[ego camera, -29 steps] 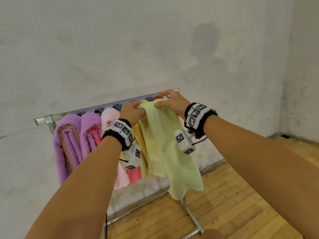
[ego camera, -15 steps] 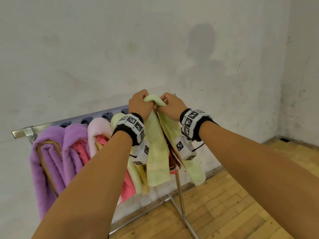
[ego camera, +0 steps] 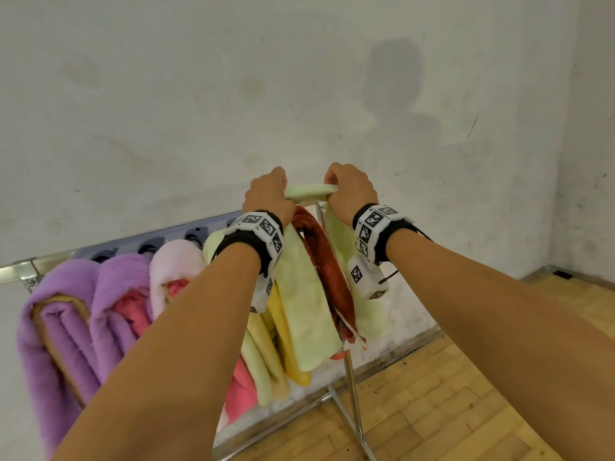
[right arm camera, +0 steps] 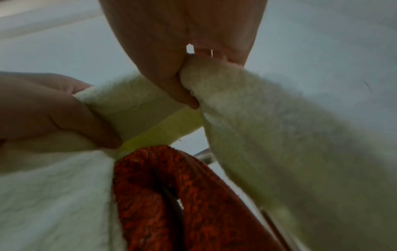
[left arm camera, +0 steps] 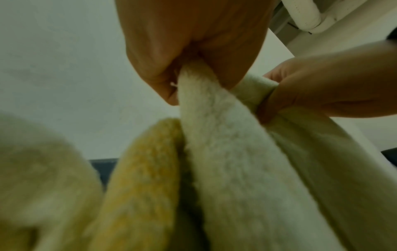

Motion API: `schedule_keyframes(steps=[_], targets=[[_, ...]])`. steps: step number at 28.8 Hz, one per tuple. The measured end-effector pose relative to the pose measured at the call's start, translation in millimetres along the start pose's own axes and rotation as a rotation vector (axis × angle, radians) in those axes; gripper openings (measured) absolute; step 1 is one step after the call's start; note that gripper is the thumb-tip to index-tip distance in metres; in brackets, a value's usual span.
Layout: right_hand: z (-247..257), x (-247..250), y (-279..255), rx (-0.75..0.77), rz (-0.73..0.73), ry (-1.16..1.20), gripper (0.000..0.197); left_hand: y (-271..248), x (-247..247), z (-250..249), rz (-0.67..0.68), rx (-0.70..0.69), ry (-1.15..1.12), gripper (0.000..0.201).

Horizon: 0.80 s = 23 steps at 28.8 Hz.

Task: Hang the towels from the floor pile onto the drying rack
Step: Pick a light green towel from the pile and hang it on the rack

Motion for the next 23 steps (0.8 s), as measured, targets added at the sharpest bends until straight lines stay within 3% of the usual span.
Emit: schedule_keyframes(steps=[9,15,17,20,23], targets=[[-14,-41,19,-0.053,0.044,0.064,0.030,8,-24,26,0.035,0.075,0.048,0.024],[-19,-63,17,-0.054,0.315,-0.013,0.027,9,-28,26,0.068,0.090,0.102,0.022],[-20,-60,15,-0.045,0.396,0.002,0.036,9,-30,25,0.097,0.108,0.110,0.022],[-14,-50,6,-0.024,0.540,0.030,0.065,13,-27,26,0.181,0.128,0.087,0.024],[-7,-47,-4,0.020,0.594,0.099,0.083,12,-23,22,0.280,0.081,0.147,0.028]])
Point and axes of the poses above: each hand's wrist, its own y-axis towards the middle knuckle, its own x-axis out of the back of the hand, z = x × y, the point moved 1 cm from there along y, towards the middle knuckle, and after that the axes turned 11 degrees about z, right-handed, at the moved point
